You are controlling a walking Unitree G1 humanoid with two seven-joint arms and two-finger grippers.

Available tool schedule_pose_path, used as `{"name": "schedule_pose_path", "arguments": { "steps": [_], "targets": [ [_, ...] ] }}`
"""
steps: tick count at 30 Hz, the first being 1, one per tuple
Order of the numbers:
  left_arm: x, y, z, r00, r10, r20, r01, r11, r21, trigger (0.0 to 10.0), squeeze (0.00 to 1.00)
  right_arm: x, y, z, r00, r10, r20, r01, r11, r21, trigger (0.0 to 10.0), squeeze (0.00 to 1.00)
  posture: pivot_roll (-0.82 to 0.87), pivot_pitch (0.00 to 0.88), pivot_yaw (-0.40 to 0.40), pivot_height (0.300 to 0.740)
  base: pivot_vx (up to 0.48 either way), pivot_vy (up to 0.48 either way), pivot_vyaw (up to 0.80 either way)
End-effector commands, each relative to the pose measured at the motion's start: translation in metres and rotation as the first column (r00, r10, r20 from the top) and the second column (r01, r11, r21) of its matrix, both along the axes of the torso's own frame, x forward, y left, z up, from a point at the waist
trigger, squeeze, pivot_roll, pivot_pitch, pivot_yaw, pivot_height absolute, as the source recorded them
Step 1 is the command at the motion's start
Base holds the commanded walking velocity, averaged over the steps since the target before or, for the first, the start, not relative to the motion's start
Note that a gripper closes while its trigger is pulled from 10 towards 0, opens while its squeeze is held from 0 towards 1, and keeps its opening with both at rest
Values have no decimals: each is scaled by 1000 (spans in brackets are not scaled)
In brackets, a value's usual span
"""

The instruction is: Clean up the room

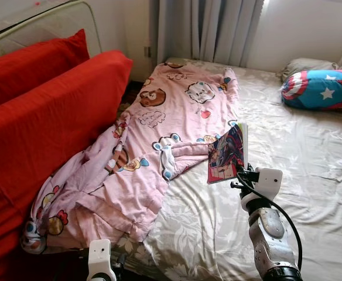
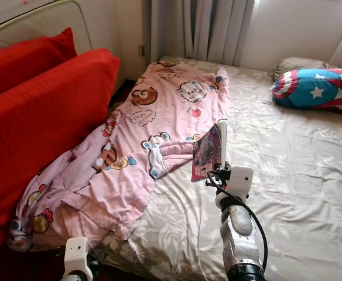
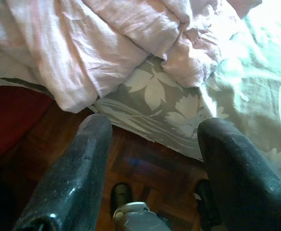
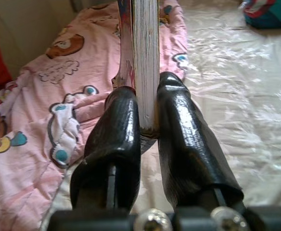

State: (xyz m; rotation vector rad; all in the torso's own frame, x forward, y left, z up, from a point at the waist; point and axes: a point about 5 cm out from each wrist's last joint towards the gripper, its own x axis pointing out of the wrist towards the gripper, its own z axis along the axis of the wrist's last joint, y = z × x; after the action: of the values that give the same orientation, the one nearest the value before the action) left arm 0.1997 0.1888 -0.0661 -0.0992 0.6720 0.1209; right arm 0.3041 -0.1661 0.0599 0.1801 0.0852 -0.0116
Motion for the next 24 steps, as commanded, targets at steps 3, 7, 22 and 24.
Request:
{"name": "schedule_pose_path", "arguments": {
  "steps": [3,7,22,24],
  "targets": [
    [-6,5,-5,997,54,-50,-56,998,-42,10000,0,5,-1,9,999,-3,48,4,1000,-4,10000,0,-5,94,-29,740,0,0,-775],
    [-7,8,-5,997,49,-54,-50,998,-31,10000,0,4,-1,8,999,-9,46,9,1000,0,10000,0,-4,95,-28,740,0,0,-775],
    [-10,10,-6,997,59,-53,-60,998,-12,10000,0,5,3,7,999,-5,43,5,1000,6,10000,0,2,93,-30,740,0,-99,-775],
    [-10,10,-6,997,60,-52,-61,998,-12,10000,0,5,4,7,999,-4,43,4,1000,5,10000,0,2,93,-30,740,0,0,-775]
  ]
}}
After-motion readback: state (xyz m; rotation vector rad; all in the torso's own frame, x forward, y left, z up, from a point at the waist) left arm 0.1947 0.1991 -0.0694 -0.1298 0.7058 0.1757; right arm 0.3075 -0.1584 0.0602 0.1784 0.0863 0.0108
